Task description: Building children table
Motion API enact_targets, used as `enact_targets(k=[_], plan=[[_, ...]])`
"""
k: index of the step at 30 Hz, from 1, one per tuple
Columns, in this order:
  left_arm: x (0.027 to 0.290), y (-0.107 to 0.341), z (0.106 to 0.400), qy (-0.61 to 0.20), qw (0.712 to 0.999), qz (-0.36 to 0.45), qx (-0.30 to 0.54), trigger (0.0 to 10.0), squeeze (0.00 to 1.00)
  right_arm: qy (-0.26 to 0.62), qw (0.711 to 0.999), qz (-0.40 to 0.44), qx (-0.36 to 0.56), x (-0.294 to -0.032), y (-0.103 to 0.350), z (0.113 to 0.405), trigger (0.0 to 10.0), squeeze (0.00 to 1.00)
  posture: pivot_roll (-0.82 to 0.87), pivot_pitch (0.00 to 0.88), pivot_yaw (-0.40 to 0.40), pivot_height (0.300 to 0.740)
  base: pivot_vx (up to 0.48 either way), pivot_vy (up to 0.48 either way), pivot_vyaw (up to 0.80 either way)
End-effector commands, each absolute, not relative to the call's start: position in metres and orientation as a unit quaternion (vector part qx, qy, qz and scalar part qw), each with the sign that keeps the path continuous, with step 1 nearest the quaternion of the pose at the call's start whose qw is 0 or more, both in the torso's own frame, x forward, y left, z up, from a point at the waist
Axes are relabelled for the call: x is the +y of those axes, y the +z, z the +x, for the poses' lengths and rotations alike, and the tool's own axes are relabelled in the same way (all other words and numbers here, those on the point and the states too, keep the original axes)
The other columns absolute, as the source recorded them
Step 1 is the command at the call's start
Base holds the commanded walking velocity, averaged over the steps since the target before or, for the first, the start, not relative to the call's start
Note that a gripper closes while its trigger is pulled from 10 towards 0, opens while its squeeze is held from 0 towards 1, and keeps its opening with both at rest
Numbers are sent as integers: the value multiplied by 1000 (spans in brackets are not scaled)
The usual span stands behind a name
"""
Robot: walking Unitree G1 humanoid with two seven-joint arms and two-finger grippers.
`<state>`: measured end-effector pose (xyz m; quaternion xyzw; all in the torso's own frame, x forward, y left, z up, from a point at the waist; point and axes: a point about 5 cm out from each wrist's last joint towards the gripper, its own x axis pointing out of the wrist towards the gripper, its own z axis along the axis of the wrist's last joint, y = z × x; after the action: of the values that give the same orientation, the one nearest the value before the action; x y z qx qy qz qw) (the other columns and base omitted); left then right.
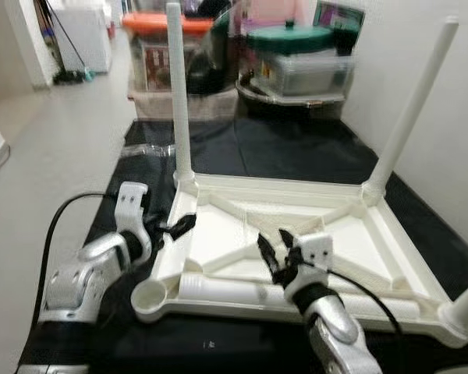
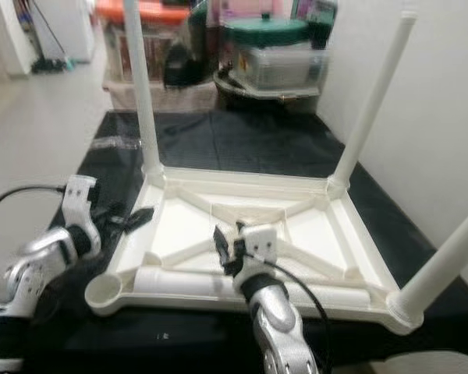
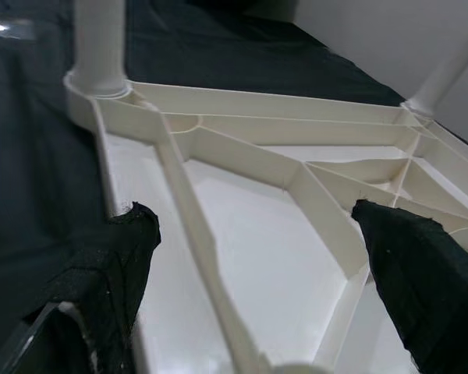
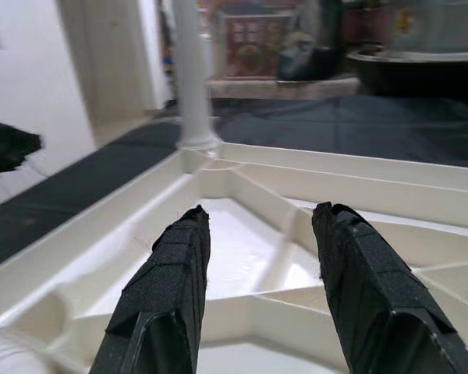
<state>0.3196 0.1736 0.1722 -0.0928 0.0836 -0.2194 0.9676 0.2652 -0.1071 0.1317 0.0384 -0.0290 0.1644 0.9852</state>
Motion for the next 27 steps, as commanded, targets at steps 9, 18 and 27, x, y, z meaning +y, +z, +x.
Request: enact_targets(k=[9,18,27], plan=[[170,166,316,-204,971,-86,89,10000,0,167,985,38,-17,-107,128,266,10000,0,199,0,-74,740,-63,0,0],[170,173,319,-203,973,-88,73,10000,0,170,985,35,-14,-107,126,266,10000,0,193,0,-75,740,0,0,0],[167,173,316,-201,973,-89,69,10000,0,172,985,32,-12,-106,125,266,10000,0,197,0,-79,740,-250,0,0]])
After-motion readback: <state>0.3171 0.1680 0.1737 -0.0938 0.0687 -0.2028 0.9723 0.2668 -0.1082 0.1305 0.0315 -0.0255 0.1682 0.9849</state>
